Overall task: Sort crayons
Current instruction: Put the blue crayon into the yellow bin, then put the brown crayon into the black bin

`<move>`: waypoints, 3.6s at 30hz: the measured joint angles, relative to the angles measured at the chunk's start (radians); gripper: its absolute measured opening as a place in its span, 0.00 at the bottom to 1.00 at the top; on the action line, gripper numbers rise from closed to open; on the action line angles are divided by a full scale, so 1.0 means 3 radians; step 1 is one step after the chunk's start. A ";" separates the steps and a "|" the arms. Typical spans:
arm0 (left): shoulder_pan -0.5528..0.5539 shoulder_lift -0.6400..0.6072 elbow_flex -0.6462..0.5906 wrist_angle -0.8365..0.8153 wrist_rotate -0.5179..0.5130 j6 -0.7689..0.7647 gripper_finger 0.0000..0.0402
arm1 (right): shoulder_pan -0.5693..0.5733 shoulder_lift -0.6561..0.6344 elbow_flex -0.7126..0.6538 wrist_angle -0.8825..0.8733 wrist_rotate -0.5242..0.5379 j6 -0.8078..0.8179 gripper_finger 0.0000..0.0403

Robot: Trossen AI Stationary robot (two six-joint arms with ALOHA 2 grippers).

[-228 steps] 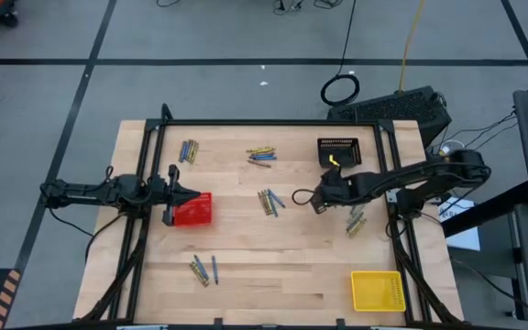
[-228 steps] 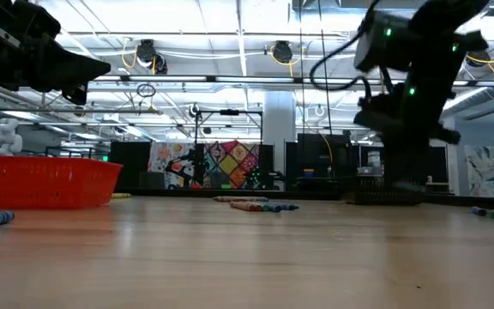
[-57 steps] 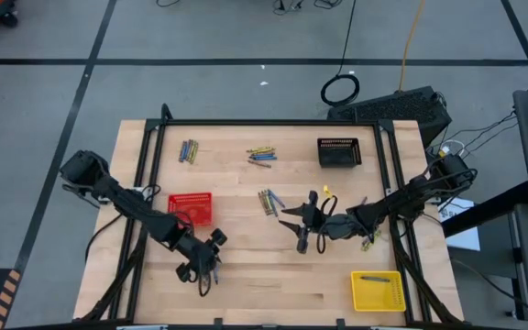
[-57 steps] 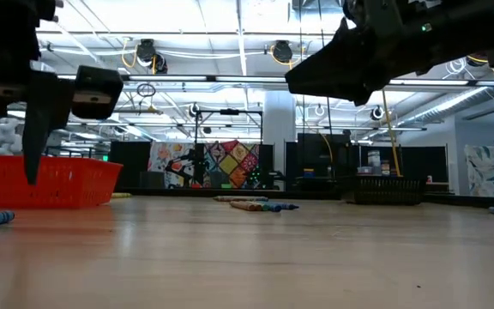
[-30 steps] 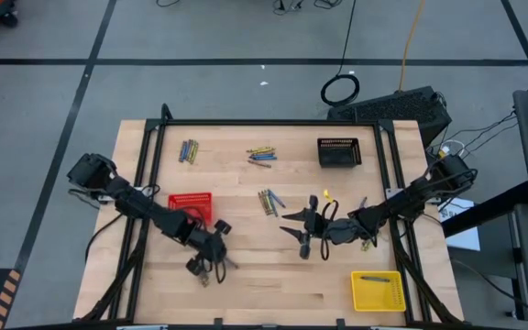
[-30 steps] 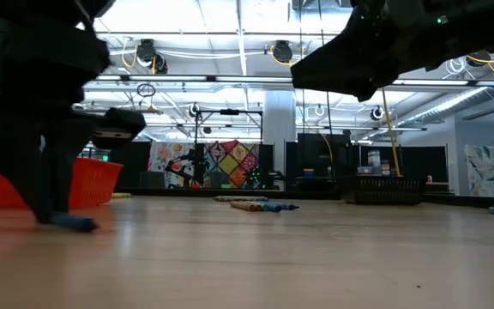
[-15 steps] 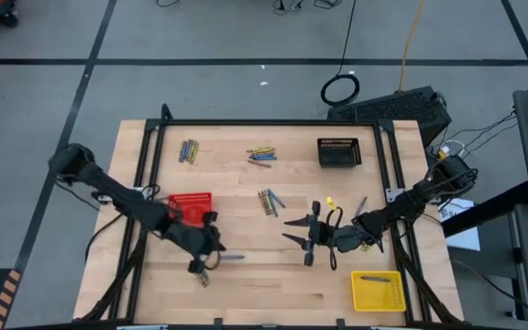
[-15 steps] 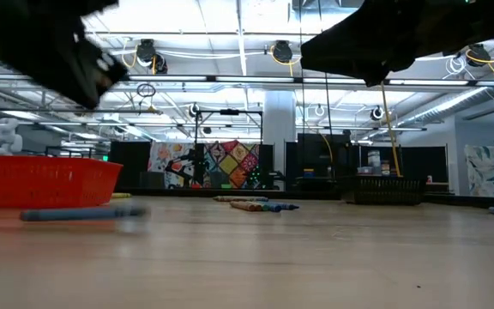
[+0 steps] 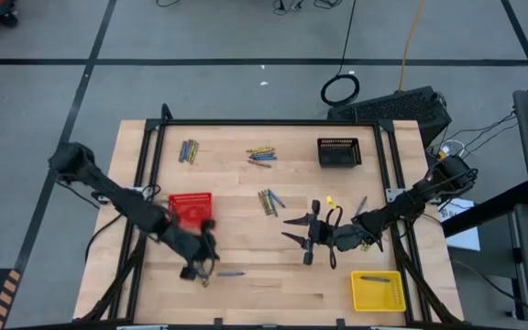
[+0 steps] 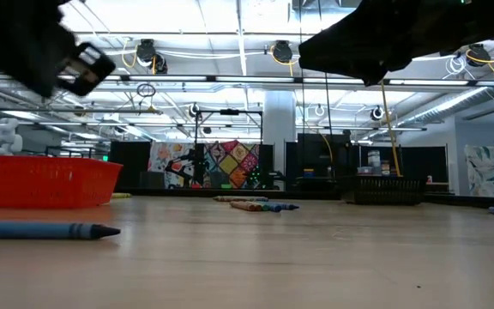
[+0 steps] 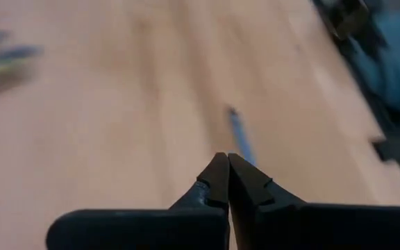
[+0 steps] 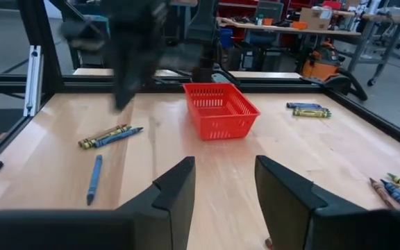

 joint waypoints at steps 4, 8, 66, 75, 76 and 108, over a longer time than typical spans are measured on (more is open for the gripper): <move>-0.0182 0.0599 0.0019 0.0598 0.0325 0.0004 0.07 | 0.0000 0.0000 0.0000 0.0000 -0.0004 0.0028 0.34; -0.0326 0.1017 0.0257 0.0832 0.0230 0.0016 0.20 | 0.0002 0.0000 0.0000 -0.0002 -0.0013 0.0111 0.34; -0.0222 -0.0223 0.1055 -0.3561 -0.1530 -0.1479 0.00 | 0.0659 0.0000 -0.0001 0.0000 0.0345 -0.0041 0.34; 0.0405 -0.0316 0.0358 -0.3278 -0.1038 -0.1103 0.00 | 0.0655 0.0000 -0.0001 0.0000 0.0339 -0.0032 0.34; 0.0467 -0.0312 0.0282 -0.3212 -0.1028 -0.1053 0.00 | 0.0655 0.0000 -0.0001 0.0000 0.0338 -0.0031 0.34; 0.0931 -0.1351 0.0223 -0.1127 -0.1754 0.0490 0.29 | -0.0121 -0.1314 0.0074 -0.2154 0.0586 0.0581 0.34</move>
